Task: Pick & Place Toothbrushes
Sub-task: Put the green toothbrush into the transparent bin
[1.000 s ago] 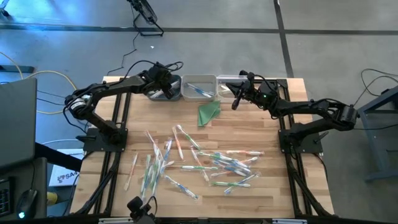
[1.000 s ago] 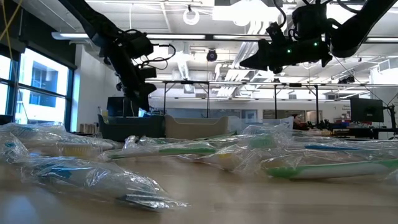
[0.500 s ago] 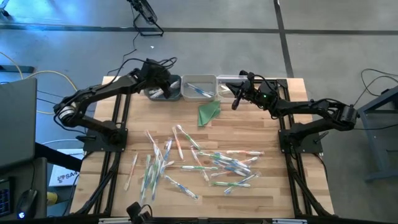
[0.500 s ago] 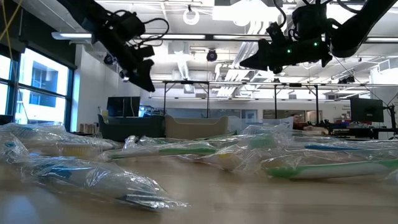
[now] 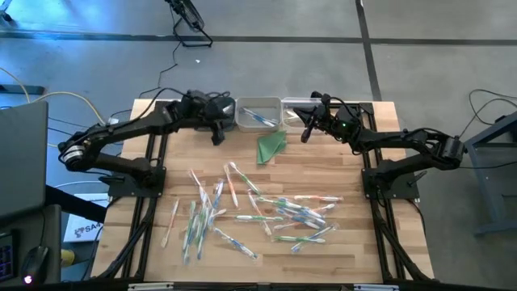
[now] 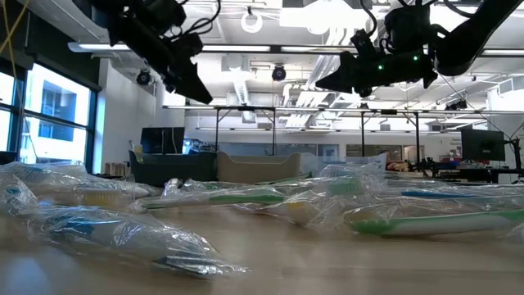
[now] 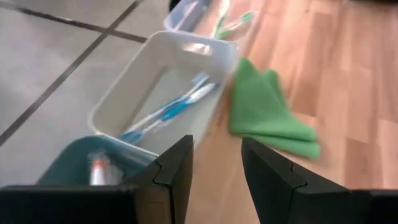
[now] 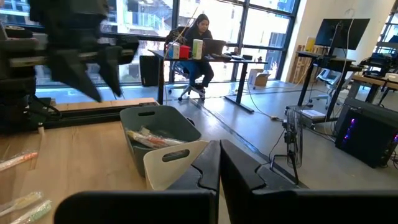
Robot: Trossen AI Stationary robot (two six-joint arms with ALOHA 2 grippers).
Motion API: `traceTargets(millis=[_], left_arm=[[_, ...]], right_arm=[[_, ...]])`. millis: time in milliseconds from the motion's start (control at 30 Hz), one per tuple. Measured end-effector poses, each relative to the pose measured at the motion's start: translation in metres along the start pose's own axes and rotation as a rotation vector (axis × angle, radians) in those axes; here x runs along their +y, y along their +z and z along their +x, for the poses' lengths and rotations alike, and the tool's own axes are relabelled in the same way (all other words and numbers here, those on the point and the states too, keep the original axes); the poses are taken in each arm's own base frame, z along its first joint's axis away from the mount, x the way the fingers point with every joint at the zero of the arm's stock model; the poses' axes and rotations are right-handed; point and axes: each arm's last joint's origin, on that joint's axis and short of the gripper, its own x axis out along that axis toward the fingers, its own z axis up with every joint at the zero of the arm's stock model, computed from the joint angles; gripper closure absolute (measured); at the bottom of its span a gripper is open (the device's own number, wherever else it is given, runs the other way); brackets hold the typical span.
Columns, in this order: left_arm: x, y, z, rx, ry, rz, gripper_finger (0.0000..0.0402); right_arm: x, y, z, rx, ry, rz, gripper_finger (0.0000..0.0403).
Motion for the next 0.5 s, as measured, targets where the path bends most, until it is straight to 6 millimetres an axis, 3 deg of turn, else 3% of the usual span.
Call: traceTargets(millis=[300,500], left_arm=[[-0.037,0.001,-0.009,-0.053,-0.081,0.016,0.0268],[-0.052,0.002,-0.01,-0.049,-0.134,0.045,0.0268]], right_arm=[[0.0,0.0,0.0,0.0,0.0,0.0,0.04],[0.0,0.0,0.0,0.0,0.001,0.0,0.04]])
